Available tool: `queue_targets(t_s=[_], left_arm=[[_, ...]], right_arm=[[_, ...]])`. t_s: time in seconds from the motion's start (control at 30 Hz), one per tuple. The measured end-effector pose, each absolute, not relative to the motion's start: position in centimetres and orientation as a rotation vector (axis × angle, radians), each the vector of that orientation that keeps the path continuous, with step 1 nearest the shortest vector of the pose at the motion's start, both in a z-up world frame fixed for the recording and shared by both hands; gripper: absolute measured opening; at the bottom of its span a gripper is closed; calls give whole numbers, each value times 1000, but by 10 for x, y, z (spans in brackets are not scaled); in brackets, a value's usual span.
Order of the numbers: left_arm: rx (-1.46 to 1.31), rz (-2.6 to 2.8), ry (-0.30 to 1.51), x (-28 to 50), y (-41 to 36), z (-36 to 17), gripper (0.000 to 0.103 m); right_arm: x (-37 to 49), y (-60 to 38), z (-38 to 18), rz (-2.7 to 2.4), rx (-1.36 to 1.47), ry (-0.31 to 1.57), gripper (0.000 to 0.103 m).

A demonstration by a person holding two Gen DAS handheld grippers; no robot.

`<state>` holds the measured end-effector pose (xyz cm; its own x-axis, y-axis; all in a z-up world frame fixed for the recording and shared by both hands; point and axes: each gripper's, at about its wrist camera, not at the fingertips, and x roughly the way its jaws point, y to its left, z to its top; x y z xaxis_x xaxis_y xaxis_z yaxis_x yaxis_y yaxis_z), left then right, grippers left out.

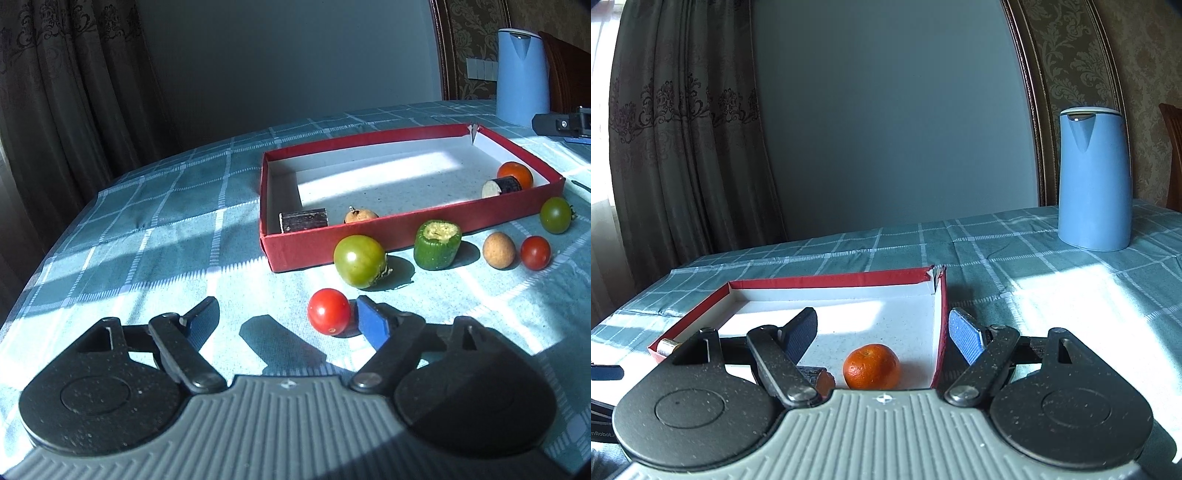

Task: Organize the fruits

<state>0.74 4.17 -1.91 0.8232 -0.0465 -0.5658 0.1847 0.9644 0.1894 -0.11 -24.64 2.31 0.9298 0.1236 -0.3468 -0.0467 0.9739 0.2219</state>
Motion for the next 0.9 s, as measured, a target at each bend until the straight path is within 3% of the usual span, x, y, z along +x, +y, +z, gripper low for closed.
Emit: queue_targets(t_s=[0.13, 0.2, 0.27, 0.33, 0.7, 0.9], left_arm=[[235, -141, 597, 8, 40, -19, 80], [239, -144, 592, 7, 39, -18, 74], [208, -131, 594, 7, 41, -17, 40], [171, -149, 608, 9, 45, -17, 23], [216, -53, 597, 8, 28, -19, 22], [157, -57, 607, 10, 37, -17, 28]], right_arm=[[2, -251, 21, 78, 238, 383, 78], [5, -251, 19, 86, 246, 406, 78], [5, -250, 18, 85, 245, 405, 78], [4, -250, 19, 79, 241, 396, 78], [2, -261, 21, 31, 251, 393, 78], [-12, -297, 10, 36, 359, 458, 78]])
